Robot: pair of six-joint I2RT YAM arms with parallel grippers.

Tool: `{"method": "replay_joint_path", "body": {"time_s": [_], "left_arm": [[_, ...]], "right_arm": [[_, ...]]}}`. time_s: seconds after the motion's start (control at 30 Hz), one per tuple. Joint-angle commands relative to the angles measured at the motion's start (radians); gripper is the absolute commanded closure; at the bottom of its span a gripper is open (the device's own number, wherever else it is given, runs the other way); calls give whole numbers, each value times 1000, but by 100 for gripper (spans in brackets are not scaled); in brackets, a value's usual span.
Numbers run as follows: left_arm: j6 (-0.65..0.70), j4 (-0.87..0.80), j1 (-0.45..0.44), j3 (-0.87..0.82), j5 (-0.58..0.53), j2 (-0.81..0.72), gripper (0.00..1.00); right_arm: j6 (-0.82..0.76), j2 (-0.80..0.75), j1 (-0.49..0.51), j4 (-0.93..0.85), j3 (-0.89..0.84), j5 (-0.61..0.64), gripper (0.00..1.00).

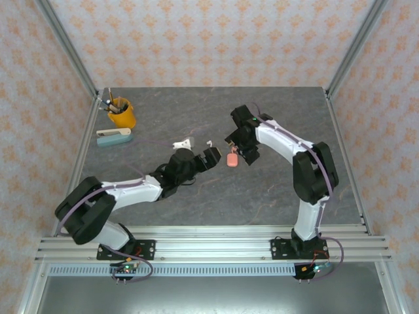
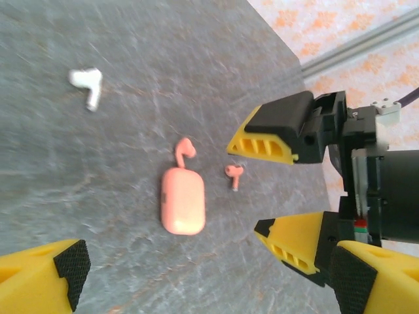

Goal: Insert the wireless bluetooth earbuds into the charging case

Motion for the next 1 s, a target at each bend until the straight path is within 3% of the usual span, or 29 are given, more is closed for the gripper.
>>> {"method": "replay_joint_path", "body": {"time_s": [0.0, 0.5, 0.97], "left_arm": [[42, -185, 33, 0, -55, -63, 3], [44, -291, 85, -20, -63, -194, 2], [45, -331, 86, -3, -73, -210, 2]], "right_arm": [[-154, 65, 0, -93, 71, 30, 11], [-567, 211, 98, -201, 211, 142, 16], [-702, 249, 109, -104, 158, 182, 28]]}}
